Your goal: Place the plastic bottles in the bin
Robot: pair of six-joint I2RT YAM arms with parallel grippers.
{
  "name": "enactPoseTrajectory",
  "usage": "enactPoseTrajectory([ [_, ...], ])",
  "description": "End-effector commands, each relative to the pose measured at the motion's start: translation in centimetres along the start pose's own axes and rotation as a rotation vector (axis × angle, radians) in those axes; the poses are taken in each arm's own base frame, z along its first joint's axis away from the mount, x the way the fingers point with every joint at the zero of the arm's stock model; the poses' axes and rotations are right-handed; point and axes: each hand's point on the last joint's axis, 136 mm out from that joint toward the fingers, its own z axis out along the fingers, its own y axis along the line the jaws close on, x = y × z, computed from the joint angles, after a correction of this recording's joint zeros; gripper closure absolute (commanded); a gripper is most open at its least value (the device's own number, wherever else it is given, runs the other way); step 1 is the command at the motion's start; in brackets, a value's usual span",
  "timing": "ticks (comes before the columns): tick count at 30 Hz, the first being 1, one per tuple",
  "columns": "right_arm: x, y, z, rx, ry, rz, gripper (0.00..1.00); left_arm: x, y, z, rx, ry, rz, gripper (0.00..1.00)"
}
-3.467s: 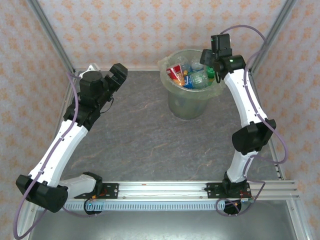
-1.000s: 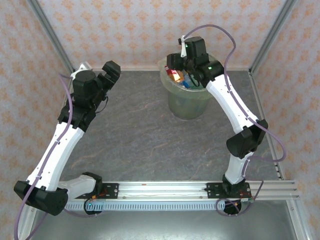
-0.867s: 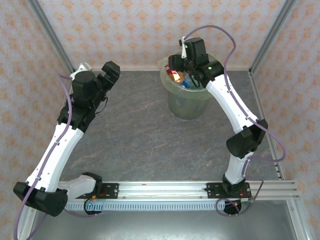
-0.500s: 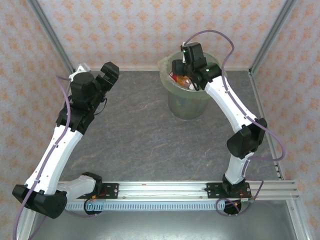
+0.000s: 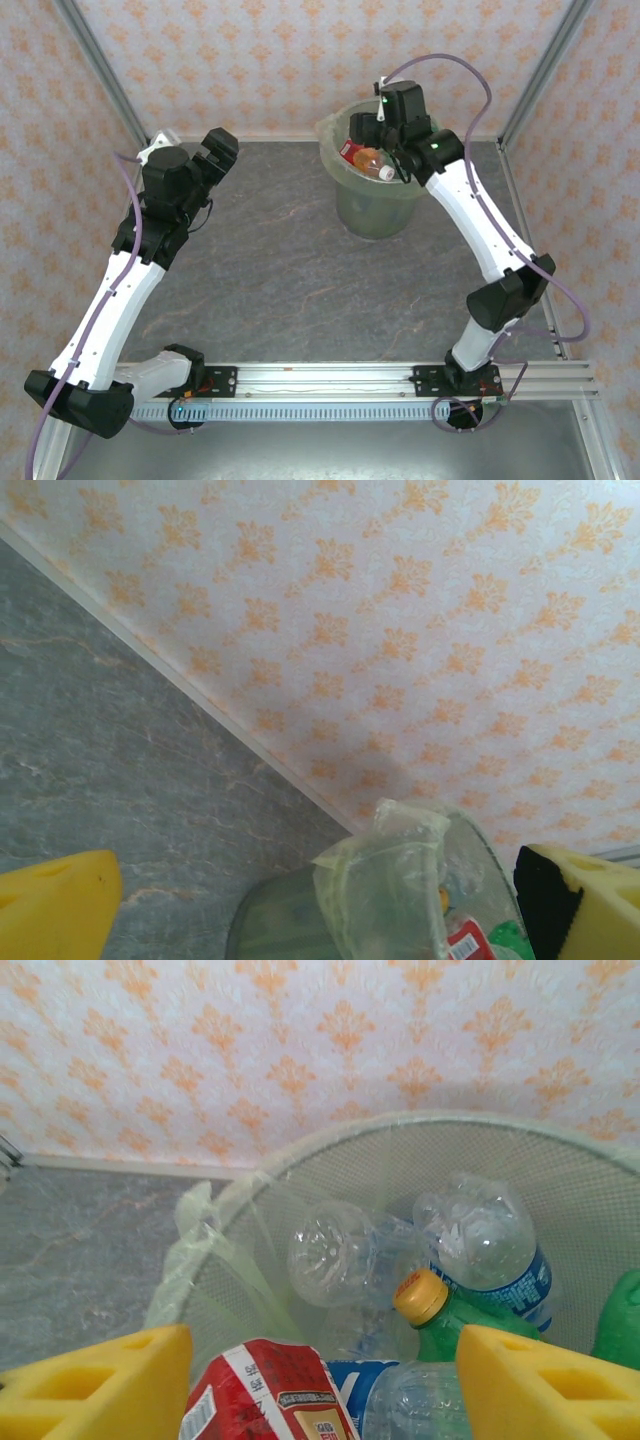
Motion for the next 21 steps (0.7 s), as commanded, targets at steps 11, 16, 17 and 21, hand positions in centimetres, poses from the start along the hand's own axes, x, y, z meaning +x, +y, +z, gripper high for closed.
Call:
enactPoseTrajectory([
  [11, 1.8, -1.7, -4.0, -0.055, -0.030, 0.035, 0.30, -1.7, 2.1, -0.6, -0.119, -0.075, 0.143, 0.01],
  [16, 5.9, -1.6, -2.8, -0.078, 0.076, 0.018, 0.34, -1.3, 2.2, -0.1, -0.126, -0.060, 0.147, 0.01],
  [17, 6.6, -2.0, -2.6, -0.063, 0.091, 0.015, 0.34, -1.3, 2.2, -0.1, -0.128, -0.058, 0.147, 0.01],
  [21, 7.5, -3.4, -2.1, 0.000, 0.104, 0.007, 0.34, -1.3, 2.2, 0.0, -0.129, -0.057, 0.147, 0.01],
])
